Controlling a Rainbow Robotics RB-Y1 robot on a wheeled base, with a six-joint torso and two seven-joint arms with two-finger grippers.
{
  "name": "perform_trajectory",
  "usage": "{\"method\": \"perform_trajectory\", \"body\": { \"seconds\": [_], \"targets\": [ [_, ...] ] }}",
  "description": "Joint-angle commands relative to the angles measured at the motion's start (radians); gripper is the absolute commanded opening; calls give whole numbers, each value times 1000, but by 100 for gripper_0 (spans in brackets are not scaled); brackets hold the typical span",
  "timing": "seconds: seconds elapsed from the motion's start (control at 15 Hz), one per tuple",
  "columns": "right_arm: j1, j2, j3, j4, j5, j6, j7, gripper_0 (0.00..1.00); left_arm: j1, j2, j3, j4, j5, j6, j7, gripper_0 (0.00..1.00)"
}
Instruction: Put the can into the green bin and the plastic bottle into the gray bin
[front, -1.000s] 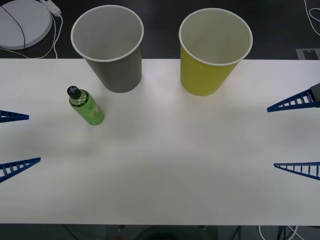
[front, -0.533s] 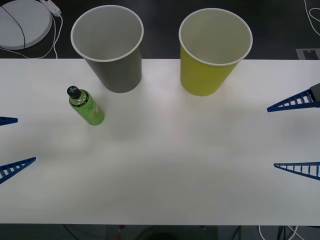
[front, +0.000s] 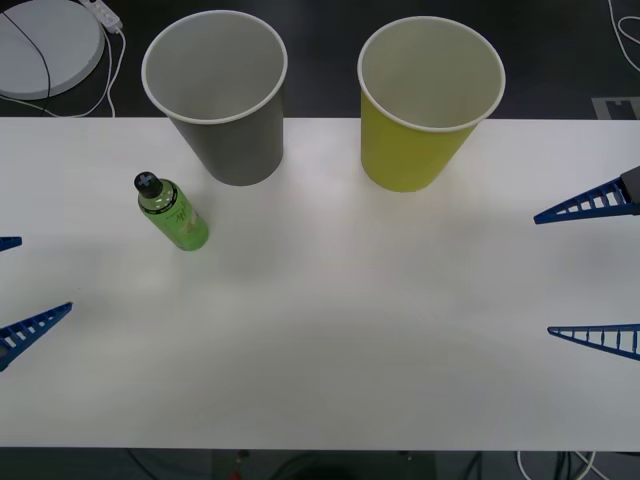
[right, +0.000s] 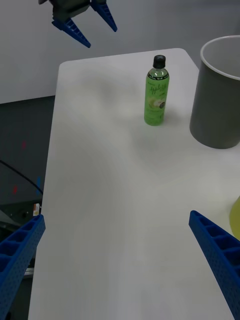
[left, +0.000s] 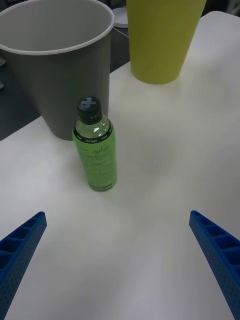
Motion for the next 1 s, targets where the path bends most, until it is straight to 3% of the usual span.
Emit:
{"method": "perform_trajectory", "body": {
  "seconds": [0.07, 0.47, 1.0],
  "targets": [
    [0, 0, 0, 0, 0, 0, 0, 100, 0, -5, -35, 0, 0, 63, -16, 100],
    [0, 0, 0, 0, 0, 0, 0, 100, -14, -19, -120, 0, -1, 167, -51, 100],
    [0, 0, 0, 0, 0, 0, 0, 100, -121, -102, -259, 0, -96, 299, -57, 100]
  ]
}}
